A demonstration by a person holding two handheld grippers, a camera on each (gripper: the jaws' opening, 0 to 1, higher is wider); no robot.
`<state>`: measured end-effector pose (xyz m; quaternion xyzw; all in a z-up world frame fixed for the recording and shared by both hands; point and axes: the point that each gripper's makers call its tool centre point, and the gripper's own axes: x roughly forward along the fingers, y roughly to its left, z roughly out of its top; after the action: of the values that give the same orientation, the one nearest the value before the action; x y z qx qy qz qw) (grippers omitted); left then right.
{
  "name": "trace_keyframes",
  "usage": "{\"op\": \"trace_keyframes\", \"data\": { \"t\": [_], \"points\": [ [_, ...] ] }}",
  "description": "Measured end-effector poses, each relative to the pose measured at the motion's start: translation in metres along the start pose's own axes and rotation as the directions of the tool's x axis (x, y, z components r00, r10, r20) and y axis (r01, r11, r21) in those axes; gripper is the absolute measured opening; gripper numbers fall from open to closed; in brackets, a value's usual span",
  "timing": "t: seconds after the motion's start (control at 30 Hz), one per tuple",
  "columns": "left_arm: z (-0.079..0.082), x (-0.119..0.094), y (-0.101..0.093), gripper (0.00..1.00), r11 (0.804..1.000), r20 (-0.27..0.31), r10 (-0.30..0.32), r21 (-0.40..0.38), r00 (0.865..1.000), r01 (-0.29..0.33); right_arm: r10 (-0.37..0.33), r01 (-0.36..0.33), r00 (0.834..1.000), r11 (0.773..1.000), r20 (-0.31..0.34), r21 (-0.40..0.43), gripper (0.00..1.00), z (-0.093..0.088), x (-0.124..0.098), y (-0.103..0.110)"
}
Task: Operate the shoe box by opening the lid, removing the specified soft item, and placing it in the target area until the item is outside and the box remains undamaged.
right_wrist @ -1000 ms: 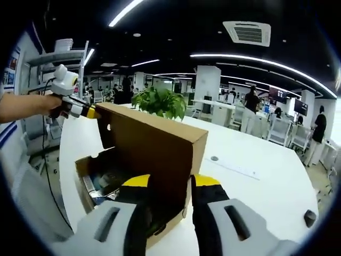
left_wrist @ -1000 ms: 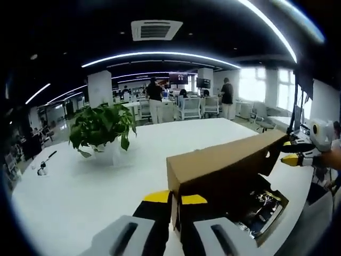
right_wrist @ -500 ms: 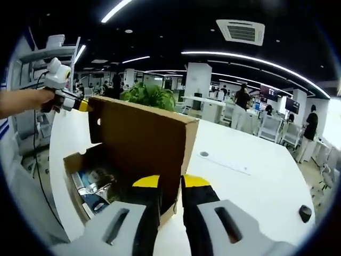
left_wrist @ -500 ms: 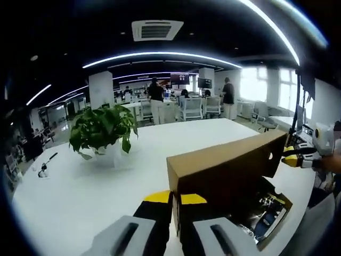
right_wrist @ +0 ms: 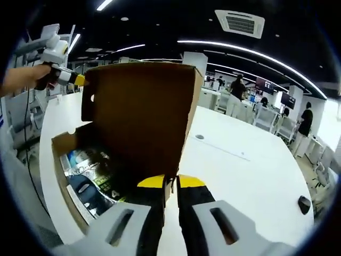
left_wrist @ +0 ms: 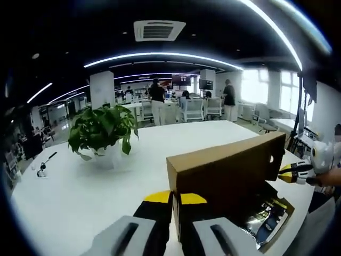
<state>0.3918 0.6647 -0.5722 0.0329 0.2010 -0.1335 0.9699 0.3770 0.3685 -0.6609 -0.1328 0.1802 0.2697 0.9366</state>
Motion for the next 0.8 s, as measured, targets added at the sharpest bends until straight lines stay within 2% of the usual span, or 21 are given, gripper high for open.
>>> {"op": "trace_keyframes", "data": {
  "t": [0.37,0.7,0.8],
  "points": [
    [0.003,0.01,0.003,0.03,1.0,-0.003,0.025,-0.003,1.0,-0.025,-0.006,0.005,1.0,1.0,-0.023,-0.021,0.01,-0.006,0.021,-0.004],
    [0.006,0.021,0.005,0.03,0.999,-0.008,0.037,0.007,0.999,-0.037,-0.007,0.007,1.0,1.0,-0.017,-0.009,0.01,-0.005,0.023,-0.007],
    [0.004,0.025,0.003,0.08,1.0,-0.01,0.025,0.004,1.0,-0.025,-0.003,0.003,1.0,1.0,-0.015,-0.026,0.01,-0.005,0.024,-0.007]
  ]
}}
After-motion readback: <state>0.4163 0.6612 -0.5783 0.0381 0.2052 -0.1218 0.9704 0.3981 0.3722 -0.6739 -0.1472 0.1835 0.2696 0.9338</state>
